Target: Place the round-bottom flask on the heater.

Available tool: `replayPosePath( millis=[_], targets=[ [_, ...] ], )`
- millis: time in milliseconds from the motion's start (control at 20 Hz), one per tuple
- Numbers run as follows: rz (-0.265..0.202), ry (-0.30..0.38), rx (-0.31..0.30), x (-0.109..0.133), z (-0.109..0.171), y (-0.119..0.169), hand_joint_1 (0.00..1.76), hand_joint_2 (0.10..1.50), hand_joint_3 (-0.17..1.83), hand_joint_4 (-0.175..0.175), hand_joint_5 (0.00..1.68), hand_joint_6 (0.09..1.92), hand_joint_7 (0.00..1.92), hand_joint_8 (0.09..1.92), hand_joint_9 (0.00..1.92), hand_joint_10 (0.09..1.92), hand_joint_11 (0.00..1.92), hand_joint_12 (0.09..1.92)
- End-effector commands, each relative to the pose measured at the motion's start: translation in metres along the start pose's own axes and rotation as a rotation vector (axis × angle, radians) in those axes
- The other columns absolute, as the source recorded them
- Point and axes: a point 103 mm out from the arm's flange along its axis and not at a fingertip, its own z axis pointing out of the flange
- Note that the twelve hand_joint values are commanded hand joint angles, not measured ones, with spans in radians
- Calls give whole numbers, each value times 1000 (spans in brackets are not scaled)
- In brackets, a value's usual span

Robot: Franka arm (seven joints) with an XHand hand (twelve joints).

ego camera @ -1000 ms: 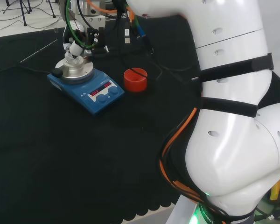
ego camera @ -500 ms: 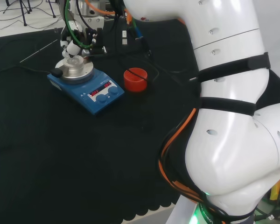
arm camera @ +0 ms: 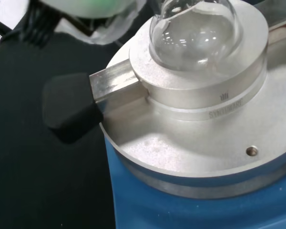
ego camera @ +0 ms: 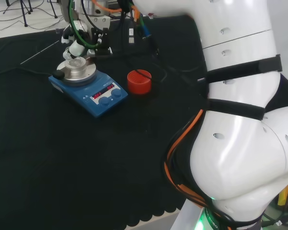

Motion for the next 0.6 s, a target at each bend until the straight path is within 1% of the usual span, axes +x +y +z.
replayPosePath(
  millis=[50,250,400,500,600],
  targets=[
    [1,17,-27,-5,-13,-13,857,547,639,13,475,508,332,585,487,620,56,1357],
    [10,23,-42,-9,-27,-26,841,555,614,14,460,419,321,589,482,624,54,1358],
    [11,14,-46,-9,-27,-29,835,560,605,15,475,368,317,591,480,626,53,1359],
    [10,12,-64,-9,-31,-37,832,562,601,16,488,334,316,592,479,626,53,1358],
    [16,12,-68,-12,-37,-48,830,563,599,16,493,320,315,592,478,626,53,1358]
  ],
)
